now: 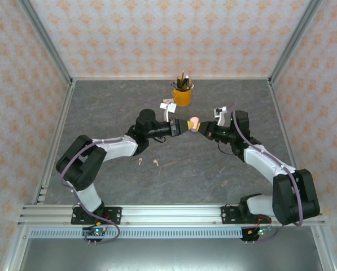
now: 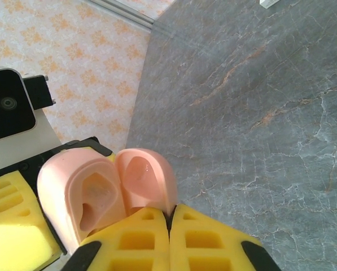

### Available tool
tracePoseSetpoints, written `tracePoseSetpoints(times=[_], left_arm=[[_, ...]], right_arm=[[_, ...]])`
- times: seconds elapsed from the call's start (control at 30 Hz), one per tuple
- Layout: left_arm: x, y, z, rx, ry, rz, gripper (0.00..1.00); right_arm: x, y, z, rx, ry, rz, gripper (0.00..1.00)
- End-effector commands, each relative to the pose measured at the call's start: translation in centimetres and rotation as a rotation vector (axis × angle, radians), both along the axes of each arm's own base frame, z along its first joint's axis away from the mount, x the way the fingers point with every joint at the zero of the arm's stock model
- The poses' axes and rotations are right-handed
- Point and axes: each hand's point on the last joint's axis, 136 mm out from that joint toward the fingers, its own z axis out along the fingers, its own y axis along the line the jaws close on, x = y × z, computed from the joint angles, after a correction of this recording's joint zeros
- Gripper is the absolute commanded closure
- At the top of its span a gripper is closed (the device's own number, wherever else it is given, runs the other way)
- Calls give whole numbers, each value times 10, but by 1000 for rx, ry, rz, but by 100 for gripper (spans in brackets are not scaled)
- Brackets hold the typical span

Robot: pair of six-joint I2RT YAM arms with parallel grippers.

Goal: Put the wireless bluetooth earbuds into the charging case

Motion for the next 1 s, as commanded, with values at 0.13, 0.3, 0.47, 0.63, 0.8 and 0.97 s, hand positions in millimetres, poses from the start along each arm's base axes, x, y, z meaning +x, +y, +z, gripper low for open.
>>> tracePoseSetpoints(times=[0.13,0.3,0.47,0.63,0.8,0.97], left_arm=[[5,-10,5,4,-43,23,50],[10,-2,0,27,-37,78,19],[11,18,2,119,-64,150,0],[5,47,2,343,-121,211,0],[7,90,7,632,-181,319,0],[19,125,12,790,-188,474,0]], right_arm=[[3,-4,14,-47,-35,-28,100],[2,-10,11,-94,-10,-50,100],[2,-15,8,-147,11,-63,100],[2,-18,8,-199,22,-57,100],[4,-21,10,-270,31,-35,100],[4,-22,13,-345,26,-2,100]])
